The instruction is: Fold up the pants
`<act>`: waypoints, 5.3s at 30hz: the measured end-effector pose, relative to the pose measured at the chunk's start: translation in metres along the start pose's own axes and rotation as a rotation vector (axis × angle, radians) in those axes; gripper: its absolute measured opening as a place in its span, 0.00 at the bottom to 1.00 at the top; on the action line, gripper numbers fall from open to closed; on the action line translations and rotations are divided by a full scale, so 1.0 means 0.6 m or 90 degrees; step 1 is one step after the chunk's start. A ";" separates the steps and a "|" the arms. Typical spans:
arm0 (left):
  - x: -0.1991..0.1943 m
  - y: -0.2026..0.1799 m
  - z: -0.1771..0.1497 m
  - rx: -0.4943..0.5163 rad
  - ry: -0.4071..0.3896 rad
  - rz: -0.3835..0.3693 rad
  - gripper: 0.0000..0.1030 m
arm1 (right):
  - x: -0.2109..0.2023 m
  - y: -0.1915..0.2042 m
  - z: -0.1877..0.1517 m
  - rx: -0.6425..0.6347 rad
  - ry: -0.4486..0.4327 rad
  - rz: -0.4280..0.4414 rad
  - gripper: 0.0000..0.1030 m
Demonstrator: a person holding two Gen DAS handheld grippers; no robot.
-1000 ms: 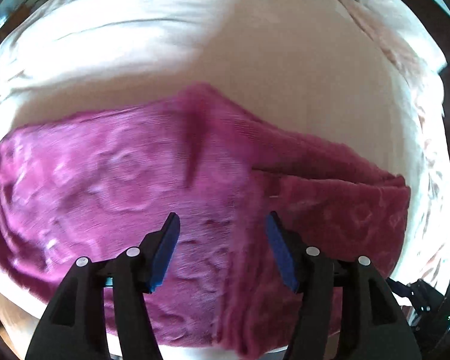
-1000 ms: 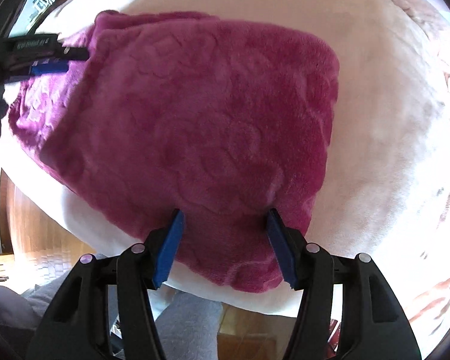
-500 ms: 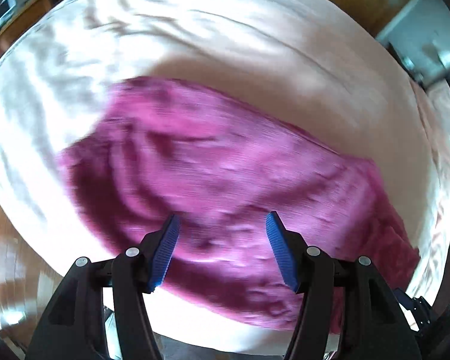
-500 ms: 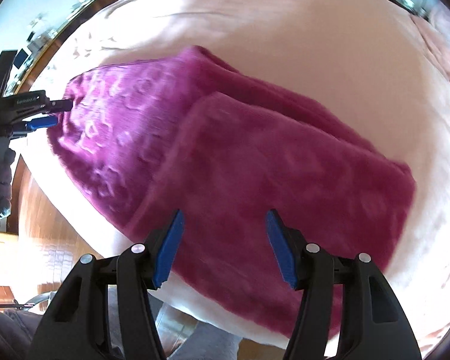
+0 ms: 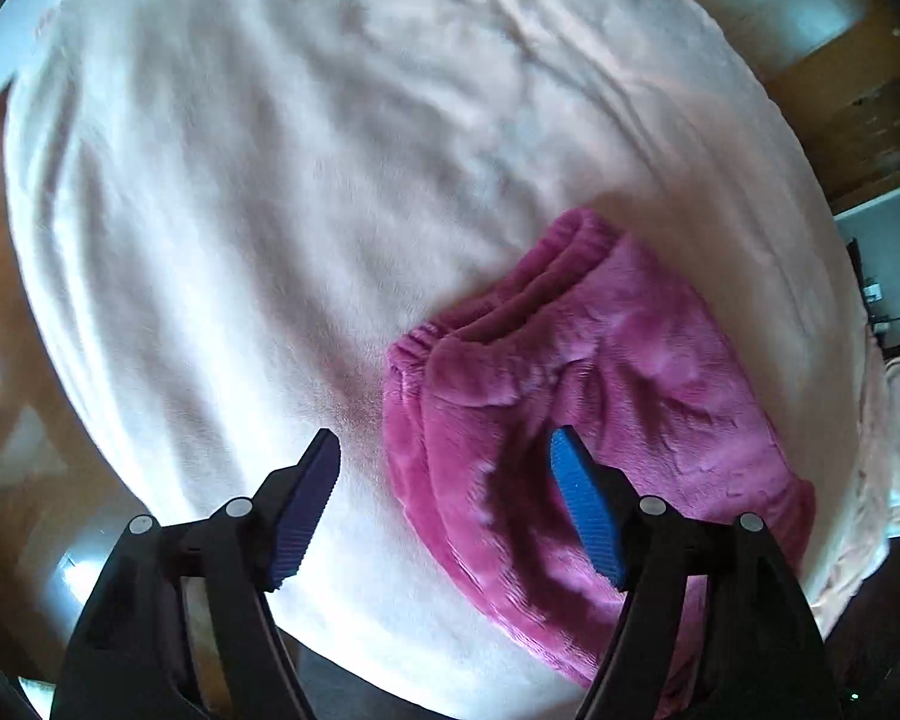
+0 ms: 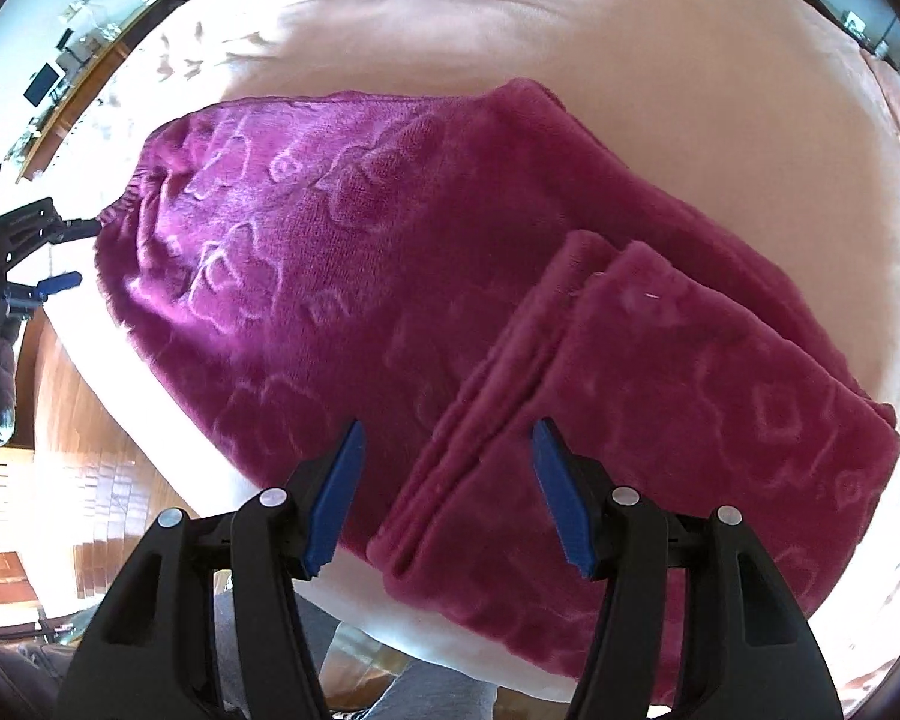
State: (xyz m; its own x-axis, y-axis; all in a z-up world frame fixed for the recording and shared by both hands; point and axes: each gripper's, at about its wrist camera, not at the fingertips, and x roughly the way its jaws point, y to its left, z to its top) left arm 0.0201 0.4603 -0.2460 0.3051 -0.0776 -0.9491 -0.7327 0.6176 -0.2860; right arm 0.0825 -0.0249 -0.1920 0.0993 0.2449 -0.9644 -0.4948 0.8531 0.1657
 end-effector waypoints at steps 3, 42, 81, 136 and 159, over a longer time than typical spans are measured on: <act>0.029 0.006 0.007 -0.004 0.035 -0.017 0.71 | 0.016 0.007 0.009 0.005 0.014 -0.016 0.58; -0.224 -0.355 -0.179 0.351 -0.134 -0.132 0.16 | -0.091 -0.121 -0.124 0.095 -0.071 -0.002 0.58; -0.055 -0.721 -0.756 0.852 0.031 -0.137 0.16 | -0.181 -0.388 -0.430 0.406 -0.133 -0.002 0.58; 0.014 -0.514 -0.589 0.708 0.091 -0.049 0.56 | -0.165 -0.419 -0.119 0.438 -0.195 0.134 0.10; 0.016 -0.539 -0.650 0.783 0.110 -0.047 0.63 | -0.146 -0.362 -0.253 0.351 -0.093 0.094 0.43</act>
State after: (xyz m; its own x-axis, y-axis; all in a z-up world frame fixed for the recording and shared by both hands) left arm 0.0228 -0.0457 -0.2139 0.1696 -0.1874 -0.9675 0.3668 0.9232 -0.1145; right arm 0.0502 -0.3019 -0.1750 0.2009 0.4075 -0.8909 0.0053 0.9089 0.4169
